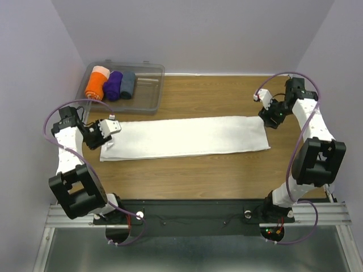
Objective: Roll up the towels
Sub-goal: Fold the towel
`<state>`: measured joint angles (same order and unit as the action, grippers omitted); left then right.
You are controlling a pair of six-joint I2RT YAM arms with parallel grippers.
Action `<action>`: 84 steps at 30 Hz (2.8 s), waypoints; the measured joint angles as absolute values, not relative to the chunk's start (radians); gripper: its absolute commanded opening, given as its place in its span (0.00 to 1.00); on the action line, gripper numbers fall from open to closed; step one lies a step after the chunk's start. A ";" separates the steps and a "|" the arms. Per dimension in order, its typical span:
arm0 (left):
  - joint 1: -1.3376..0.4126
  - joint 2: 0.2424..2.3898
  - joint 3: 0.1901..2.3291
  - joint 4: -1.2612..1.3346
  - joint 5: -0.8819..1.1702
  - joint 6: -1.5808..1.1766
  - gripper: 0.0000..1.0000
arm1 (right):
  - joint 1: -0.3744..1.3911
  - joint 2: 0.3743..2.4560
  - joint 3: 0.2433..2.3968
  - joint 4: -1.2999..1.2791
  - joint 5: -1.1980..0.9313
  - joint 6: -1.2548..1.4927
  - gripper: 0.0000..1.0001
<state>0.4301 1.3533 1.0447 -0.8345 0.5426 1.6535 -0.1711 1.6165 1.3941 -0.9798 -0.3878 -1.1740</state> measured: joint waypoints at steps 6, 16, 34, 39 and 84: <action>0.361 1.377 1.129 -0.793 0.680 1.398 0.54 | -0.129 1.832 1.589 -0.966 -0.442 -1.038 0.48; 0.133 1.365 0.884 -0.412 0.551 0.867 0.47 | -0.064 2.081 1.595 -0.895 -0.404 -0.862 0.47; -0.096 1.416 0.806 -0.223 0.347 0.720 0.46 | -0.066 1.634 0.985 -0.781 -0.100 -1.136 0.42; -0.183 1.433 0.810 -0.212 0.324 0.668 0.46 | -0.076 1.610 0.983 -0.855 -0.076 -1.161 0.51; -0.249 1.602 0.950 -0.207 0.305 0.195 0.48 | -0.391 2.290 1.918 -1.104 -0.356 -0.571 0.58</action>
<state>-0.2485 1.6024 0.9504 -0.2073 0.3046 0.1951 -0.3912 2.2902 1.9179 -1.1042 -0.3561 -0.5709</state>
